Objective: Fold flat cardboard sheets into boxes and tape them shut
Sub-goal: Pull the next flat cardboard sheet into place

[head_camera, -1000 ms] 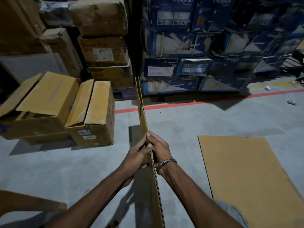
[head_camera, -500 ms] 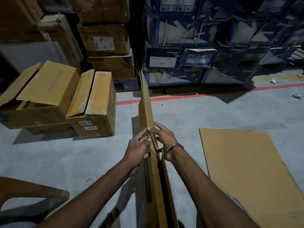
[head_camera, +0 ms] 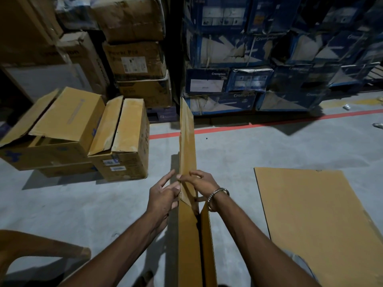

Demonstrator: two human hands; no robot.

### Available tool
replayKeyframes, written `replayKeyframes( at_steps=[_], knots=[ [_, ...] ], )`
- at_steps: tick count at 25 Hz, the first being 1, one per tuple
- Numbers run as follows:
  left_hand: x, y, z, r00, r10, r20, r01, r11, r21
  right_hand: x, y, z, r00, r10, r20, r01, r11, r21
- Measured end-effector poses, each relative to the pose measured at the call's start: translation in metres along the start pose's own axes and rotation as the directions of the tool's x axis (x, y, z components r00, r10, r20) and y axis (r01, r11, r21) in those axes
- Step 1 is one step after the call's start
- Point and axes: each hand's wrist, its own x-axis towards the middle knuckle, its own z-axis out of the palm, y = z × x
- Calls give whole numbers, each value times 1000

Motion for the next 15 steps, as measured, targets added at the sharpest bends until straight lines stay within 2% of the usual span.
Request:
replayKeyframes(
  at_steps=[5,8,10,12,15],
  knots=[
    [-3,0,0,999,20,-27,-20,1000,9,0,-6,0,998,-30,-61,18,984,-179],
    [1,-2,-8,995,18,-99,-17,1000,11,3,-6,-2,995,-55,-80,28,951,-307],
    [0,0,-14,992,30,-119,-29,999,16,5,-8,-8,991,-83,-101,27,885,-465],
    [-1,3,-16,985,89,-147,-79,994,72,9,-13,-19,967,-174,-185,26,792,-610],
    [6,3,-24,938,201,-283,-140,965,220,10,-16,-35,916,-278,-288,-9,706,-708]
  ],
)
